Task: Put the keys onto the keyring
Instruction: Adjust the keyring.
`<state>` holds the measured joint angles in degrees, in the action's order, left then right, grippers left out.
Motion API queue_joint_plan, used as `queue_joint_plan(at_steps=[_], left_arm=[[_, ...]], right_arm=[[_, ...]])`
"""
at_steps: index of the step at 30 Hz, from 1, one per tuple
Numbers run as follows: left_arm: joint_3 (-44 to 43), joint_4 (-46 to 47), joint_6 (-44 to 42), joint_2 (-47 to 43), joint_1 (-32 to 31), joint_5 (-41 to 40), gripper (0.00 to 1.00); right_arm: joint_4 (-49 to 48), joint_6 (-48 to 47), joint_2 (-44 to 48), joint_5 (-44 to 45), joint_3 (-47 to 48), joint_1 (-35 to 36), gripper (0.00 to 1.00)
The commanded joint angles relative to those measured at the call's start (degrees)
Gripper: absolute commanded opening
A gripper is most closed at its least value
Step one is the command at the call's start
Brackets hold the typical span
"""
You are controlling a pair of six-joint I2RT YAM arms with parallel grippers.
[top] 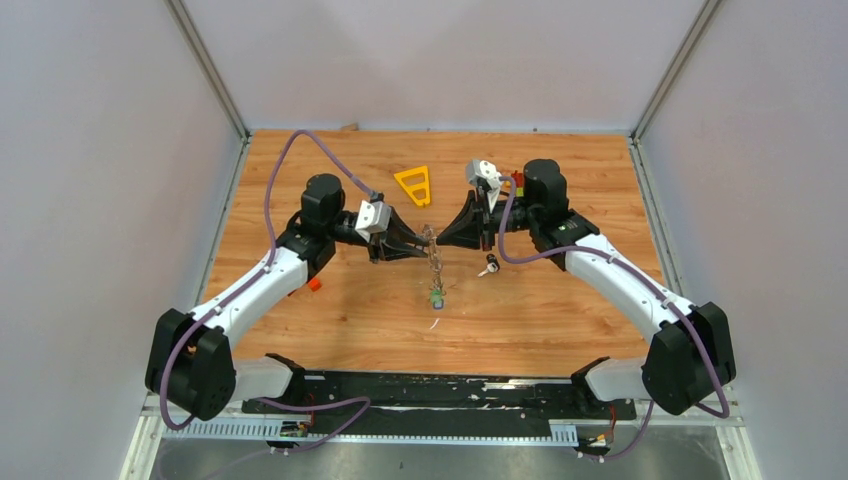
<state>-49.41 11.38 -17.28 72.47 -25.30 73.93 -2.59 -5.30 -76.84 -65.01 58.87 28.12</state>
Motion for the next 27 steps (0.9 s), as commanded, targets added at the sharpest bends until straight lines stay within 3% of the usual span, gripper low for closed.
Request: queue_joint_plan(at_steps=[1, 8, 16, 27], left_arm=[[0.23, 0.37, -1.29, 0.46, -1.29, 1.77, 0.31], [0.47, 1.46, -0.3, 0.53, -1.6, 0.01, 0.34], [4.29, 18.17, 11.55, 0.2, -1.6, -3.81, 0.34], [4.06, 14.99, 9.35, -0.23, -1.2, -4.2, 0.33]], right_arm=[[-4.29, 1.74, -0.15, -0.52, -0.02, -0.27, 0.0], [-4.93, 2.05, -0.24, -0.3, -0.42, -0.27, 0.0], [-5.31, 2.06, -0.2, -0.39, -0.66, -0.31, 0.0], [-5.75, 2.42, 0.29, -0.6, -0.82, -0.61, 0.0]])
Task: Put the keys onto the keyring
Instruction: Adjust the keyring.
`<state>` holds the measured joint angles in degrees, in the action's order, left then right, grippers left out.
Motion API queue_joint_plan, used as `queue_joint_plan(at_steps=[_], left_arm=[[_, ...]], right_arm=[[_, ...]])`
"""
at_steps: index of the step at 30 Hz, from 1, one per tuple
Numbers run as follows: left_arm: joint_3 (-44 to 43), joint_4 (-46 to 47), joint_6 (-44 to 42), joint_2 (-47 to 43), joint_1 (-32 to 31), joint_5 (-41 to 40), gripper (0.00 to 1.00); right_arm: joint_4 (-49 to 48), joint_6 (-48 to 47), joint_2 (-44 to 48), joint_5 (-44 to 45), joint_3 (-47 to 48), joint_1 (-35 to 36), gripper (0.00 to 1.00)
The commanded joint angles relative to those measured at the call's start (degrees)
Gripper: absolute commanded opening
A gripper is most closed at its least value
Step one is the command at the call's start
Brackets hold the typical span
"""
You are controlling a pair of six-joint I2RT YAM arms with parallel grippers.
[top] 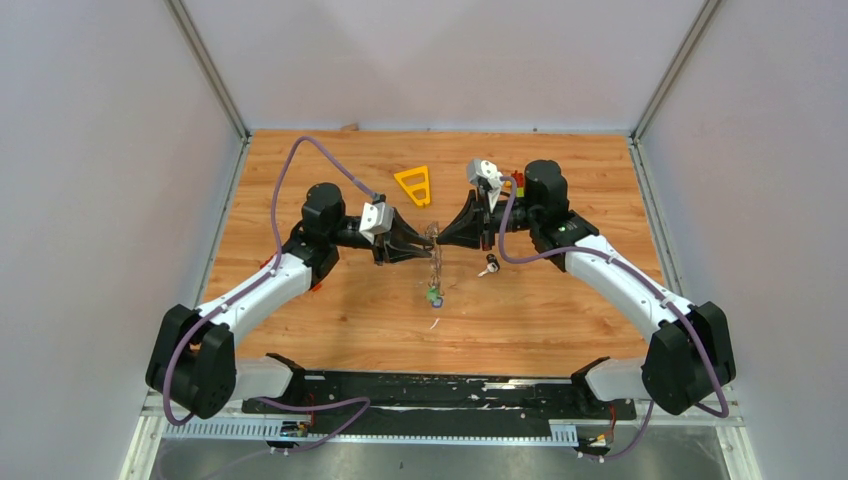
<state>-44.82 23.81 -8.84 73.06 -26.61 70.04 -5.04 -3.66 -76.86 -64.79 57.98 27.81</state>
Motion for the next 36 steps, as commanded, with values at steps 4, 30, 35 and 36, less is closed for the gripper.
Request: queue_joint_plan(at_steps=[4, 30, 35, 36], left_arm=[[-0.39, 4.19, 1.98, -0.65, 0.07, -0.66, 0.33], [0.52, 11.69, 8.28, -0.15, 0.07, -2.72, 0.32], [0.81, 11.71, 8.1, 0.06, 0.07, -3.21, 0.3], [0.79, 11.63, 8.12, 0.14, 0.07, -3.31, 0.3]], right_arm=[[-3.34, 0.8, 0.28, -0.95, 0.0, -0.32, 0.0], [-4.01, 1.27, -0.48, -2.0, -0.15, -0.33, 0.0], [-4.01, 1.29, -0.31, -2.18, -0.08, -0.35, 0.0], [-4.01, 1.27, -0.2, -2.24, -0.14, -0.35, 0.0]])
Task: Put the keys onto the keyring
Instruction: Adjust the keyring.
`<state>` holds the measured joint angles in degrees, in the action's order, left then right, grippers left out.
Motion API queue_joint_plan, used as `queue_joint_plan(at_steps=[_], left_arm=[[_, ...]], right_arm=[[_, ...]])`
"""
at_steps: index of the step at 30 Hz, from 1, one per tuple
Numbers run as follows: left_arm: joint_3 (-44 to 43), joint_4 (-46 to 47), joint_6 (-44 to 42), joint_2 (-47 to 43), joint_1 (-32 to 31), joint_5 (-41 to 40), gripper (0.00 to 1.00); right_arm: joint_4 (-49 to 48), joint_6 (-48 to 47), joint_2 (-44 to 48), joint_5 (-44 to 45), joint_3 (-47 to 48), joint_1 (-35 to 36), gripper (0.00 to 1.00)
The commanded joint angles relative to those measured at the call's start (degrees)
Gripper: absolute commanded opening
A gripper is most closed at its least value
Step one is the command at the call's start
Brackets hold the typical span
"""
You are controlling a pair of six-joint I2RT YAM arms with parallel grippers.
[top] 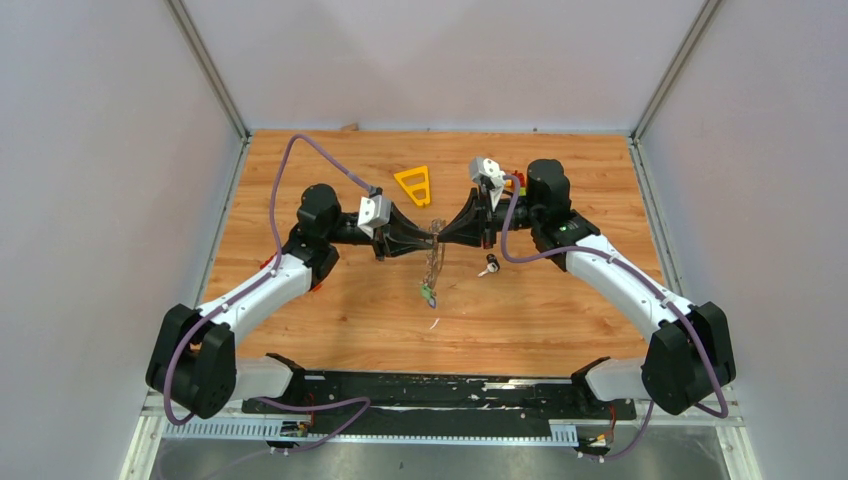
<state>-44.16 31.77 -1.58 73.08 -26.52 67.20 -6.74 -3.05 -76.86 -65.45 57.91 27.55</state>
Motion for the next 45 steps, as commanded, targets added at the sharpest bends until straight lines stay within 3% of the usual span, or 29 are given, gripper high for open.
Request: queue_joint_plan(at_steps=[1, 18, 30, 38, 45], left_arm=[[0.13, 3.65, 0.87, 0.13, 0.02, -0.57, 0.29], [-0.07, 5.4, 3.11, 0.31, -0.02, -0.82, 0.15], [0.04, 6.56, 4.41, 0.48, -0.02, -0.77, 0.15], [0.8, 11.36, 8.96, 1.14, -0.02, -1.25, 0.21], [1.07, 11.87, 9.49, 1.63, -0.02, -0.86, 0.08]], right_arm=[[-2.31, 0.65, -0.17, -1.65, -0.08, -0.12, 0.0], [-1.02, -0.7, -1.3, -0.66, 0.1, -0.29, 0.0], [-0.17, -1.73, -1.67, -0.64, 0.28, -0.23, 0.0], [0.68, -3.02, -1.71, -0.27, 0.36, -0.22, 0.0], [0.41, -2.87, -1.6, -0.03, 0.24, -0.22, 0.0]])
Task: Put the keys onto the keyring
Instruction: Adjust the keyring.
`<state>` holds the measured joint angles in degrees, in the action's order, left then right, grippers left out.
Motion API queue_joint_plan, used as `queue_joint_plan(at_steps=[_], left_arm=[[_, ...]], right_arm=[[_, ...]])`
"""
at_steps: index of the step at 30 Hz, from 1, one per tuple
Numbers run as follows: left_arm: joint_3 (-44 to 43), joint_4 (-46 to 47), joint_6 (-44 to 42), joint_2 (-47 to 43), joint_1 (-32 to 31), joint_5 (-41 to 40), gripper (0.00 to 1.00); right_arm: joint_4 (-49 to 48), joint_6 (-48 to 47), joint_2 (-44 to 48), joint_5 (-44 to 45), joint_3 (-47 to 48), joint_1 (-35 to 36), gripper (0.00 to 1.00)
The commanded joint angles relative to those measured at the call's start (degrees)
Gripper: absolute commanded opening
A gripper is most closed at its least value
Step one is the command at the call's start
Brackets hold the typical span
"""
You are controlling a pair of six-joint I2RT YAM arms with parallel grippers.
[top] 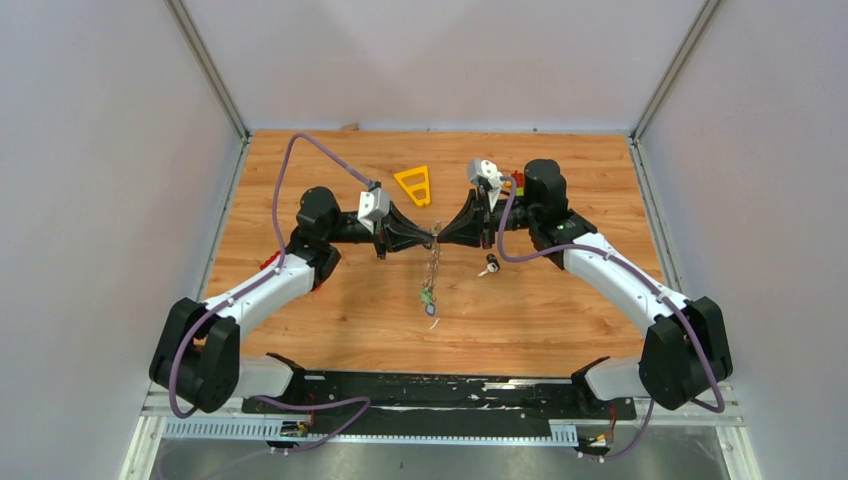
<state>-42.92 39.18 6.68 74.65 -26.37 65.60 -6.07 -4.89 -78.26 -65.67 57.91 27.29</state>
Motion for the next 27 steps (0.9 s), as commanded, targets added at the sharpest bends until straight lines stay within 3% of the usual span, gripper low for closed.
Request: queue_joint_plan(at_steps=[1, 3, 5, 10, 14, 21, 27], left_arm=[[-0.16, 4.38, 1.23, 0.05, -0.17, 0.83, 0.06], [-0.2, 3.61, 1.04, -0.01, -0.17, 0.86, 0.0], [-1.19, -1.84, -1.4, -0.67, -0.17, 0.38, 0.0], [-11.31, -43.14, -29.05, -2.77, -2.24, -8.26, 0.0], [-20.74, -63.32, -36.42, -0.92, -4.31, -17.23, 0.0], [-33.33, -84.0, -44.36, 3.55, -7.54, -30.43, 0.0], [-42.1, -94.06, -44.81, 6.98, -12.29, -41.66, 0.0]], right_arm=[[-0.26, -1.03, -0.24, 0.23, 0.19, 0.0, 0.0], [-0.22, -1.22, -0.16, 0.46, 0.19, -0.03, 0.0], [0.37, -2.06, -0.05, 1.03, 0.26, 0.02, 0.0], [3.24, -5.44, 0.47, 3.38, 0.69, 0.01, 0.11], [4.31, -7.13, 0.64, 4.91, 0.8, 0.13, 0.22], [7.91, -10.55, 1.54, 5.85, 1.54, 0.12, 0.31], [7.75, -11.18, 2.15, 5.45, 1.29, 0.13, 0.29]])
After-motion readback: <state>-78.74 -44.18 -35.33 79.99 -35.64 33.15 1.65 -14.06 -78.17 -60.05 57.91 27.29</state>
